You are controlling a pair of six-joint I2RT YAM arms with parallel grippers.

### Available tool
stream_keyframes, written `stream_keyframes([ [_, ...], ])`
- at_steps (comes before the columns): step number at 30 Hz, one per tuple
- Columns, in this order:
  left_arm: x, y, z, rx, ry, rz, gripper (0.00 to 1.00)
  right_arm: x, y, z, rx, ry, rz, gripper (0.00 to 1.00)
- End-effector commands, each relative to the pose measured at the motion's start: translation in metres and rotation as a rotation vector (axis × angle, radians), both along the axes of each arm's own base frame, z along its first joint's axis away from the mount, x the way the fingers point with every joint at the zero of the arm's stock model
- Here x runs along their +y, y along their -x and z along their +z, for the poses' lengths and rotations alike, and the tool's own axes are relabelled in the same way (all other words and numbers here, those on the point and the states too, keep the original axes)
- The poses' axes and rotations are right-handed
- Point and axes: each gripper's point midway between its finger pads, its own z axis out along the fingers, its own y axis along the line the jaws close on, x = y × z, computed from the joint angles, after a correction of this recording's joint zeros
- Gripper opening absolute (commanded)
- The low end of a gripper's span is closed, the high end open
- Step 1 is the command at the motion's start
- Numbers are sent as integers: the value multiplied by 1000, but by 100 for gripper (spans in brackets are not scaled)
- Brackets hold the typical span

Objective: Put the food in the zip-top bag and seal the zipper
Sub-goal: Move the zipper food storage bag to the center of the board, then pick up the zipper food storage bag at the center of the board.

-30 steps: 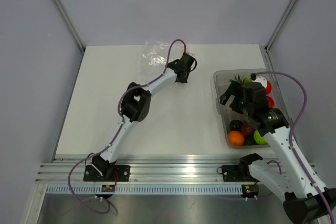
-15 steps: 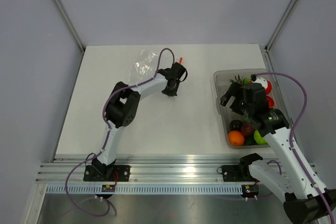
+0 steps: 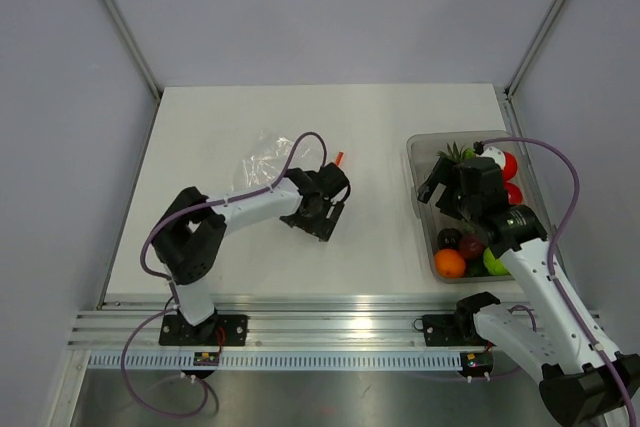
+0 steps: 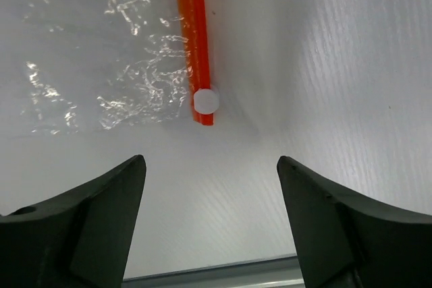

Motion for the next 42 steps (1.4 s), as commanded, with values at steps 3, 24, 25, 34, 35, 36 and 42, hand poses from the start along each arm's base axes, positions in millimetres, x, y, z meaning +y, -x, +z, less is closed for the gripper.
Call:
stream_keyframes([
  [3,-19,-33,77,-179,133,16,75,6,-7,6,-37,-11,27,100],
  [24,-41,-147,43,-438,-198,74,61,-8,9,13,-44,19,-7,99],
  [25,-38,-146,40,-439,-215,66,61,-8,10,14,-45,17,-7,100],
  [34,-34,-148,19,-434,-265,42,59,-5,11,8,-24,3,-3,99],
  [35,-34,-148,18,-435,-261,46,59,-6,11,8,-23,3,-6,99],
  [36,-33,-148,18,-435,-260,47,59,-6,13,9,-24,2,-6,99],
  [42,-31,-148,15,-443,-271,42,63,-8,14,6,-21,5,-13,99],
])
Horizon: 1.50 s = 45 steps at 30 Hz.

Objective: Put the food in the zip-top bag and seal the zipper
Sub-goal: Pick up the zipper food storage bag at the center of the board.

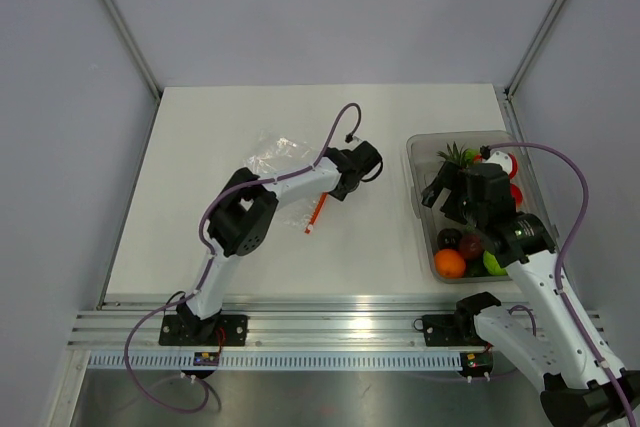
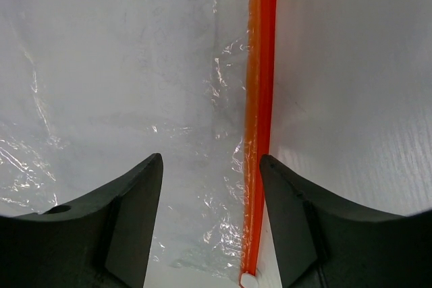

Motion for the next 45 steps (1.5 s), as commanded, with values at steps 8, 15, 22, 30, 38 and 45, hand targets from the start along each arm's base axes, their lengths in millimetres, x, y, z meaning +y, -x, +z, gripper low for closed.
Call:
stream_keyframes([
  [8,6,-11,-4,-62,-47,-3,61,-2,5,-2,11,5,-7,99],
  [15,1,-9,5,-74,20,-6,66,-1,5,-3,10,1,-5,100],
  [22,2,-6,-1,-67,14,-6,70,-2,6,-4,14,6,-5,100],
  [30,12,-8,-1,-90,-37,14,67,-2,7,-6,16,2,-5,99],
  [38,21,-12,4,-125,-97,29,53,-1,5,-4,14,3,2,100],
  [45,24,-14,0,-130,-125,31,22,0,7,-8,25,2,2,99],
])
